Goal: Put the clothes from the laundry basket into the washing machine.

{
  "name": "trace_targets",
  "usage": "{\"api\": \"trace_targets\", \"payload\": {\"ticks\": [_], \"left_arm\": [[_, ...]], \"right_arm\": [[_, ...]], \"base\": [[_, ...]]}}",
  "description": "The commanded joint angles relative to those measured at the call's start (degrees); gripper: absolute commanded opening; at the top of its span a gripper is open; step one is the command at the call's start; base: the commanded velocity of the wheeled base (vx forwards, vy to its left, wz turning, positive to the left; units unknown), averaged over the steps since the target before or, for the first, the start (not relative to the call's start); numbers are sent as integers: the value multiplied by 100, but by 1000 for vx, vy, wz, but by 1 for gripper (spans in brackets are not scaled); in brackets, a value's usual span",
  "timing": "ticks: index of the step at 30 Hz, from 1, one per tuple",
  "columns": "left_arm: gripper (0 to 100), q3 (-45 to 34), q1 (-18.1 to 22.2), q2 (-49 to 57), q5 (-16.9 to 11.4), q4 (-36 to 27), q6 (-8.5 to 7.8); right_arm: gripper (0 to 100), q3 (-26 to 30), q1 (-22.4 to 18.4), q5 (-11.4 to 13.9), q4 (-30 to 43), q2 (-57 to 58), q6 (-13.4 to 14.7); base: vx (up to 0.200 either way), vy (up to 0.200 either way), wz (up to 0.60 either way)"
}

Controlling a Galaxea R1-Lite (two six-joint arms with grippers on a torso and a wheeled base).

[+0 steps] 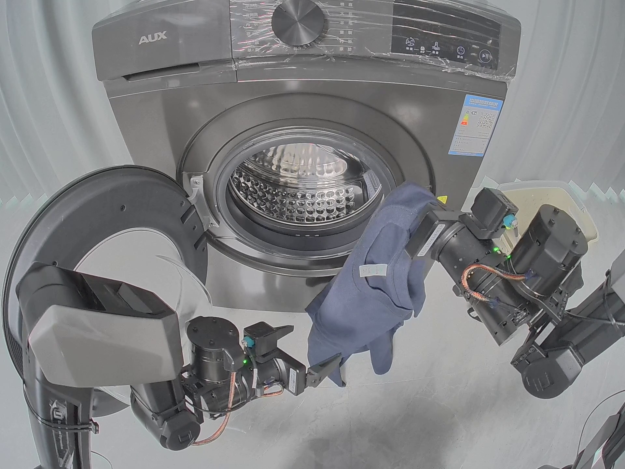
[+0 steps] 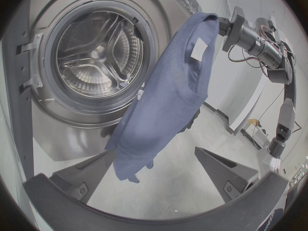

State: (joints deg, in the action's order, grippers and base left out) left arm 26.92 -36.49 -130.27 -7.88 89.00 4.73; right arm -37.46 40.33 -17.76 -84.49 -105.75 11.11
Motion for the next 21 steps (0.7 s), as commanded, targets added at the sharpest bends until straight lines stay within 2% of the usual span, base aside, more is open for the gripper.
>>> {"api": "trace_targets", "payload": {"ticks": [1, 8, 10, 12, 13, 15, 21], "left_arm": [[100, 323, -210, -34, -4, -6, 2], [100, 850, -350, -297, 58, -6, -7], [100, 973, -333, -376, 76, -6, 2], [100, 1035, -315, -376, 84, -6, 2], [100, 1061, -298, -359, 93, -6, 2], [100, 1079, -289, -359, 111, -6, 2], [100, 1334, -289, -420, 418, -6, 19]], "right_arm": [[0, -139, -7, -140, 3, -147, 6], [0, -367, 54, -219, 3, -235, 50], [0, -666, 54, -237, 73, -411, 50], [0, -886, 72, -307, 135, -499, 32], [0, -1132, 125, -456, 267, -622, 23], [0, -1334, 230, -553, 469, -701, 41], [0, -1527, 256, -614, 513, -956, 50]], "base": [[0, 0, 0], [0, 0, 0], [0, 0, 0], [0, 0, 0], [0, 0, 0], [0, 0, 0], [0, 0, 0]]}}
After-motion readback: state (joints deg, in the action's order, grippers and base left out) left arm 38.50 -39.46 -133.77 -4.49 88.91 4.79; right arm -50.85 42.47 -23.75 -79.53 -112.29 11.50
